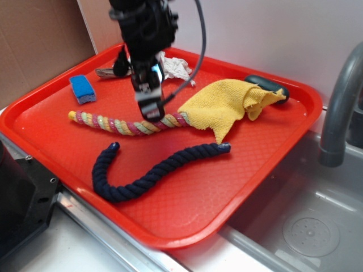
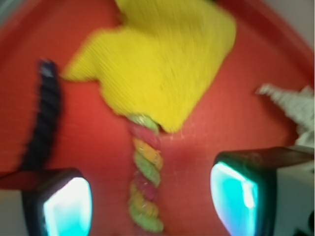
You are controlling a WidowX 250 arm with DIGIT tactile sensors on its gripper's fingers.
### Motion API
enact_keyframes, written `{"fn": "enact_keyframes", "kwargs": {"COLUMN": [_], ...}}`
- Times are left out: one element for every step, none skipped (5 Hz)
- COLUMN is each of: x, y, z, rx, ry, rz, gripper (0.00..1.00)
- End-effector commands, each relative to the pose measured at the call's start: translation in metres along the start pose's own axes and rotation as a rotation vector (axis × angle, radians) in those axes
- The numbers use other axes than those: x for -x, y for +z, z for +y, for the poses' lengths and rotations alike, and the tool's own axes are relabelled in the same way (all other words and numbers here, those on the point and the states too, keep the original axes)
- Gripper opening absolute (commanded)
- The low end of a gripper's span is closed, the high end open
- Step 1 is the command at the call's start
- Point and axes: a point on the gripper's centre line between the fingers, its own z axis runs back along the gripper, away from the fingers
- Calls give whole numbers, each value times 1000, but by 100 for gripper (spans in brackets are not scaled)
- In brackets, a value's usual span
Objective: Grab the multicolored rope.
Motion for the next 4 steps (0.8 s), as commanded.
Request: {"fn": "enact_keyframes", "kwargs": {"x": [3, 10, 11, 13], "y": [-34, -30, -17, -18], "z": [-10, -15, -11, -7], "rx": [-2, -8, -13, 1], "ry": [-93, -81, -65, -52], "rz": [-39, -52, -87, -76], "gripper": [100, 0, 0, 0]}}
